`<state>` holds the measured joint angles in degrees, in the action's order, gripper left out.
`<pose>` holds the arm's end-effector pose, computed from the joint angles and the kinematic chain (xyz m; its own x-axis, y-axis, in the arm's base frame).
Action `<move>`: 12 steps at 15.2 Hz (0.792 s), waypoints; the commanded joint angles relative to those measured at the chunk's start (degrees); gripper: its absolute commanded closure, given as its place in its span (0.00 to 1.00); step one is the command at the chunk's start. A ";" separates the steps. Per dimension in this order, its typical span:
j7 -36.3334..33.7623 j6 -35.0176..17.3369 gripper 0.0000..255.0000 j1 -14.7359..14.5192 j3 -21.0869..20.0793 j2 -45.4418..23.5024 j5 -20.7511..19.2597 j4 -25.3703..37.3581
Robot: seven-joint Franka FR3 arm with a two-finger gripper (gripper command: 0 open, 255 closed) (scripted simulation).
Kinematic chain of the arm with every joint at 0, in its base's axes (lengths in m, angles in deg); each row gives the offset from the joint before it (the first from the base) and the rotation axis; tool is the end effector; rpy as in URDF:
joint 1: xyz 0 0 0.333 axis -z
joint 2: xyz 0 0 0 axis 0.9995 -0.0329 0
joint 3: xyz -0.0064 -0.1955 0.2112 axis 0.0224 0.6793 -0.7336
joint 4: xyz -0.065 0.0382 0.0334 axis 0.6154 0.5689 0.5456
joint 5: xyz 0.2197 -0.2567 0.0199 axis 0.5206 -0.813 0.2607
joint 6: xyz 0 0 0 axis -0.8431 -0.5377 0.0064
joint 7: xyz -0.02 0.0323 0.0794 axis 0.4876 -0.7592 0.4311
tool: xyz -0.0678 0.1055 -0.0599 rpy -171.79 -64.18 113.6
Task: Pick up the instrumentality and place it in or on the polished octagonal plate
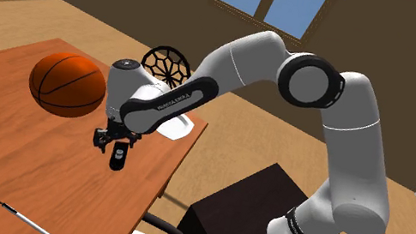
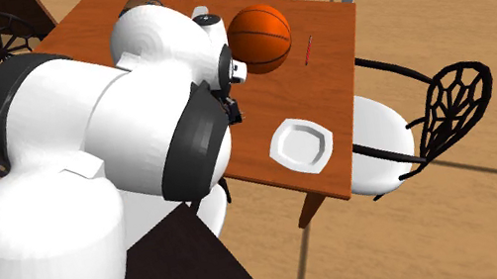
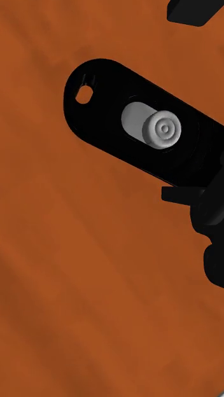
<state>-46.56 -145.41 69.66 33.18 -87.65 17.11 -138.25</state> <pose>0.4996 0.3648 0.1569 0.9968 -0.0674 -0.0441 -0.0676 -0.9977 -0.0036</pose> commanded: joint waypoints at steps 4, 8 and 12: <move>-0.33 -1.86 0.00 -0.68 0.89 -2.96 -0.81 1.13; -0.33 -1.85 0.00 -0.68 0.89 -2.97 -0.81 1.14; -0.33 -1.84 1.00 -0.68 0.89 -2.97 -0.81 1.16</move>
<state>-46.90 -147.25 68.98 34.07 -90.62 16.30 -137.09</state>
